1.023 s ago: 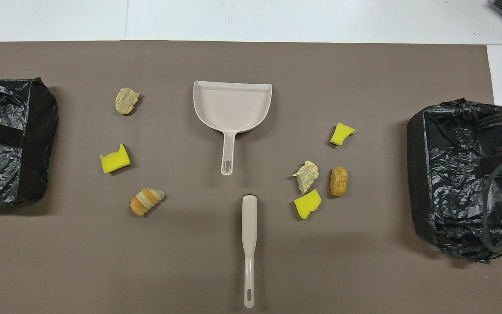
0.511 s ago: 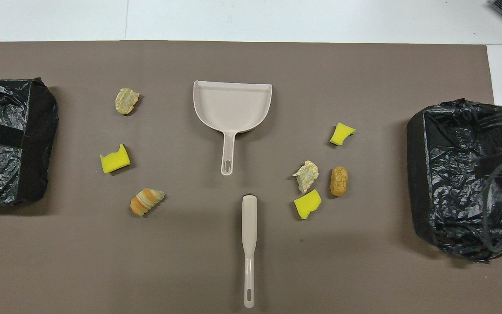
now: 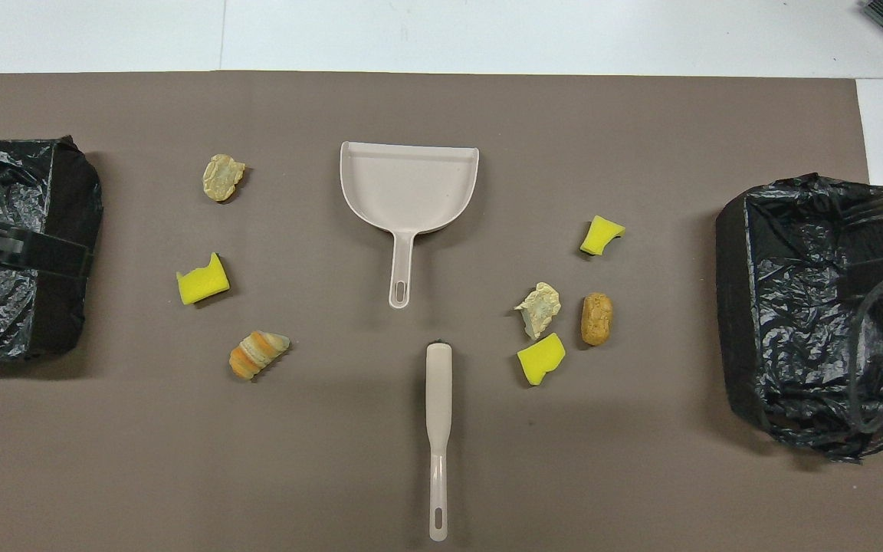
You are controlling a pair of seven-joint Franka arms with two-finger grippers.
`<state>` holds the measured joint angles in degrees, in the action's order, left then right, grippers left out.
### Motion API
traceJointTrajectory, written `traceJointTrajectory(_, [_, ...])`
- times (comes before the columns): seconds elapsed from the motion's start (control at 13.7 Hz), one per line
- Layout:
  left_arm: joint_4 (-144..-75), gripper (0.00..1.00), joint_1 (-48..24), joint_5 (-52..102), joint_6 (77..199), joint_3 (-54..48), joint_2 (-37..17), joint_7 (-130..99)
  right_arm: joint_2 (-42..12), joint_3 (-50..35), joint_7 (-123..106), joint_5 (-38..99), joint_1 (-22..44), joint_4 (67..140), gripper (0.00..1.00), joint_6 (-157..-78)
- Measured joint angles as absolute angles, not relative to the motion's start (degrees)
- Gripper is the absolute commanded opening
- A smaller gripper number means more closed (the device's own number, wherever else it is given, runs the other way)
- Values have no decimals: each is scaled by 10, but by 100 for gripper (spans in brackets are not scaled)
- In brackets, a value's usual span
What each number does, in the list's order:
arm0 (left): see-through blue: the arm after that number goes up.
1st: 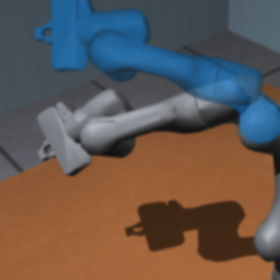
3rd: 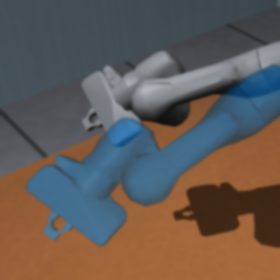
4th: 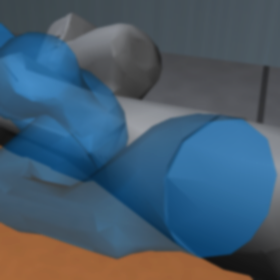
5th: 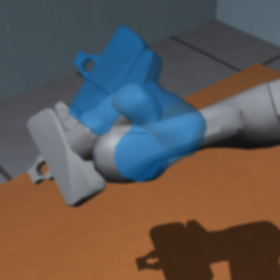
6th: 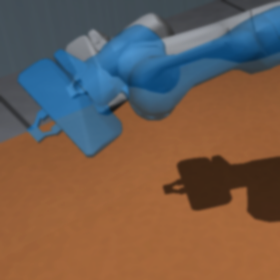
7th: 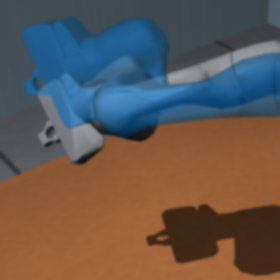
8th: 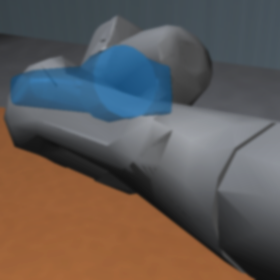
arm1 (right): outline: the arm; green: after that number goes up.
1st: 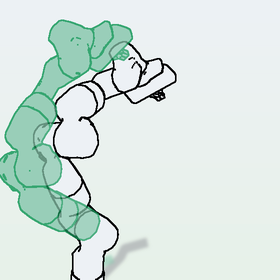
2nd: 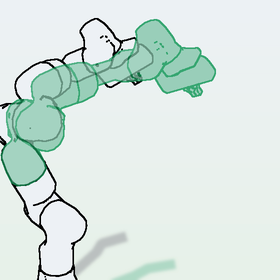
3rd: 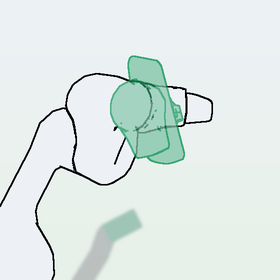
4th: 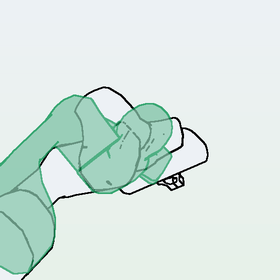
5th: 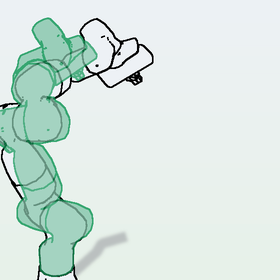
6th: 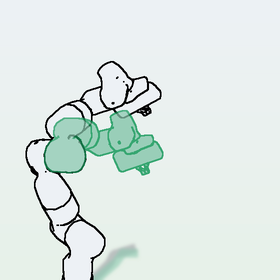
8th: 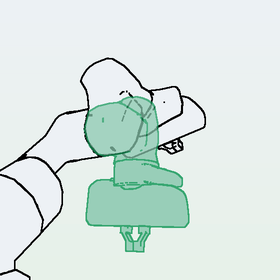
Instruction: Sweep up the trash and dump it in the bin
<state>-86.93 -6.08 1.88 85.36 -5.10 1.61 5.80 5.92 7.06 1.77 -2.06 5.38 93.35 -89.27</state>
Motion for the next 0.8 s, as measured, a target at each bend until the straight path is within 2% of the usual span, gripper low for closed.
traceJointTrajectory(0.22, [-952, 100, -151, 19, 910, -68, 33, -45, -5, 52, 76, 2, 84, 873, 100, -919])
traceJointTrajectory(0.37, [-1021, 100, -220, 19, 968, -72, 45, -136, -57, 31, 131, 38, 91, 839, 100, -965])
traceJointTrajectory(0.66, [-1139, 100, -327, 19, 1056, -72, 64, -258, -118, -31, 246, 55, 93, 805, 100, -1032])
traceJointTrajectory(0.8, [-1192, 100, -373, 19, 1101, -73, 66, -297, -150, -68, 275, 56, 96, 802, 96, -1067])
